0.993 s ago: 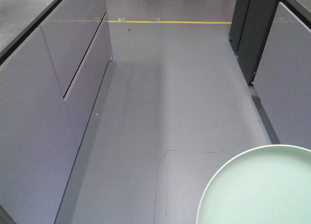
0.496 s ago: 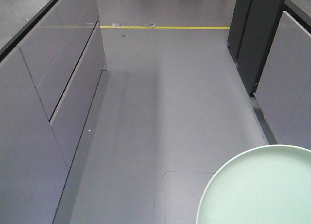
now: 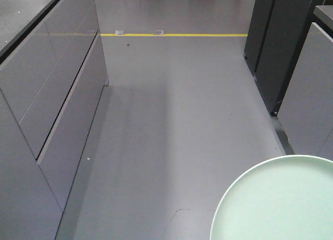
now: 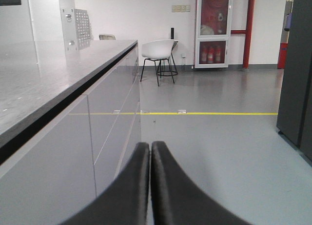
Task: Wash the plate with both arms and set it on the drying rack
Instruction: 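Hold the plate in the right gripper while the base drives to the sink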
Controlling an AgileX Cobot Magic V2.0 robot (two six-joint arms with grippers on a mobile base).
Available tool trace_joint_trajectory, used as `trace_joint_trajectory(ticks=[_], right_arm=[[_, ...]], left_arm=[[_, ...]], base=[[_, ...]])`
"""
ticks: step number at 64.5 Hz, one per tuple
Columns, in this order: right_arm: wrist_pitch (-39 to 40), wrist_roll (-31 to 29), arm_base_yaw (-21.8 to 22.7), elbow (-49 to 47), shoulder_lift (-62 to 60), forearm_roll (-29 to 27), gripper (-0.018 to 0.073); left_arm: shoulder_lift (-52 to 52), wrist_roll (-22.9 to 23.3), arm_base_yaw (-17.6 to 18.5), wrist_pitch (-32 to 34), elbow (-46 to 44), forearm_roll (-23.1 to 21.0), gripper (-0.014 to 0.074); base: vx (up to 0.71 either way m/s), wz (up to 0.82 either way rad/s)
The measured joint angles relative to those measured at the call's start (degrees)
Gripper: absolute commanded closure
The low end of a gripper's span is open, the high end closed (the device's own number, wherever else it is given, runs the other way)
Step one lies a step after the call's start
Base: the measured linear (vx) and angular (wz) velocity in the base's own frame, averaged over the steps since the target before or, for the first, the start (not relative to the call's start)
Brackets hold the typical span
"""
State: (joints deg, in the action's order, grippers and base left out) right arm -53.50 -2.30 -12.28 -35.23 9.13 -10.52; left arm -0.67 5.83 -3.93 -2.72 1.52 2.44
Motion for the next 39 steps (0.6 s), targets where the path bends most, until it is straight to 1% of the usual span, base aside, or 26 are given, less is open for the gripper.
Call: trace_joint_trajectory(ticks=[39], right_arm=[[0.0,0.0,0.0,0.0,0.0,0.0,0.0564]], left_arm=[[0.0,0.0,0.0,0.0,0.0,0.0,0.0602]], base=[[0.31,-0.05]])
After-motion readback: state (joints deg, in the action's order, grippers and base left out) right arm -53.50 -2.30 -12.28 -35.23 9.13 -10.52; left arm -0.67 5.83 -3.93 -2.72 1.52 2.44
